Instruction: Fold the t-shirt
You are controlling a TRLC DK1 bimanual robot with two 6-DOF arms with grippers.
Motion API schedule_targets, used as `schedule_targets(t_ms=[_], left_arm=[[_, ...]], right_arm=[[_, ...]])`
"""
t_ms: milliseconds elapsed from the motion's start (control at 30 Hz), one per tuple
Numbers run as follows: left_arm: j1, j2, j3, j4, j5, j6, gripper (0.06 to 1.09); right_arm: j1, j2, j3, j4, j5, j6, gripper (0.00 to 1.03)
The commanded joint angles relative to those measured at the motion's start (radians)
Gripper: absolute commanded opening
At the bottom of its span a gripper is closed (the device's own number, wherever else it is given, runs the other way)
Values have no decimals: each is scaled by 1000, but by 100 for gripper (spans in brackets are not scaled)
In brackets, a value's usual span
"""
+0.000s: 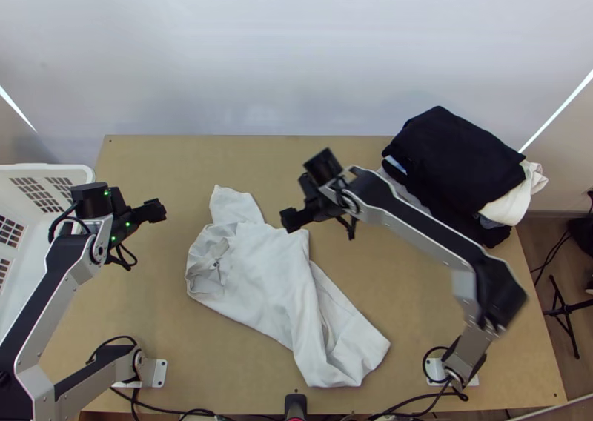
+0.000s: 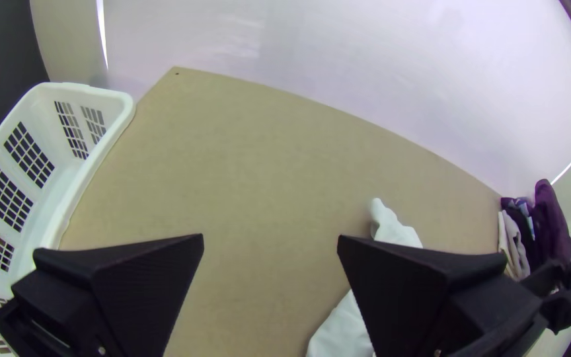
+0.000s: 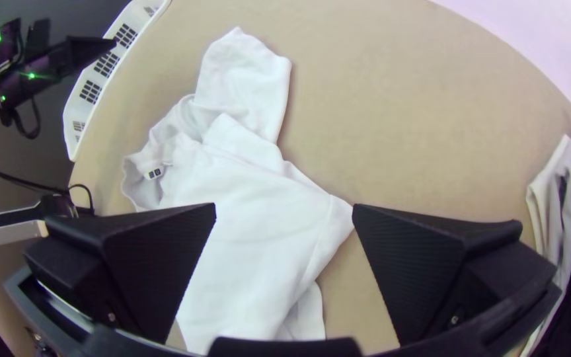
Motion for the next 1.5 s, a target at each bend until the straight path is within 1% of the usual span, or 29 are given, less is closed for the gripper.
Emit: schedule_targets(t_ms=[0, 67, 133, 167, 233, 433, 667, 1000, 1033, 1067, 1133, 1167, 1200, 1233, 1267, 1300, 1367, 1467], left_arm=[[-1, 10, -6, 21, 0, 19, 104], [-1, 14, -11, 34, 0, 27, 104], [-1, 20, -12, 37, 0, 33, 104], [1, 21, -14, 41, 0, 36, 104], [2, 21, -17, 48, 0, 42, 104], [9, 47, -12, 52, 0, 51, 104], [10, 79, -9, 77, 0, 53, 104], [-1, 136, 28, 90, 0, 48, 104], [-2, 139, 29, 95, 0, 45, 104], [-4, 144, 29, 98, 0, 44, 104], [-5, 149, 29, 103, 0, 42, 104], [-7, 150, 31, 103, 0, 41, 104], [-7, 150, 31, 103, 0, 41, 104], [-7, 150, 31, 103, 0, 41, 104], [-7, 150, 31, 103, 0, 41, 104], [-7, 150, 31, 103, 0, 41, 104], [-5, 149, 32, 103, 0, 41, 104], [-5, 147, 37, 103, 0, 42, 104]], right_arm=[[-34, 224, 175, -86, -62, -103, 92], [-51, 289, 240, -122, -62, -93, 92], [-59, 335, 289, -139, -62, -91, 85], [-60, 352, 306, -140, -62, -83, 84], [-60, 379, 329, -143, -65, -68, 84], [-57, 424, 365, -220, -65, -22, 84], [-46, 421, 353, -297, -65, -21, 84], [12, 373, 304, -315, -63, -22, 83], [16, 373, 298, -315, -62, -24, 79], [20, 373, 290, -303, -60, -27, 69], [21, 366, 263, -260, -60, -30, 53], [23, 358, 249, -235, -60, -31, 49], [24, 347, 238, -214, -59, -34, 42], [27, 335, 227, -180, -59, -42, 28], [27, 320, 214, -132, -59, -47, 10], [26, 304, 201, -94, -59, -44, 3], [24, 284, 211, -79, -59, -42, 3], [26, 231, 250, -73, -20, -42, 3]])
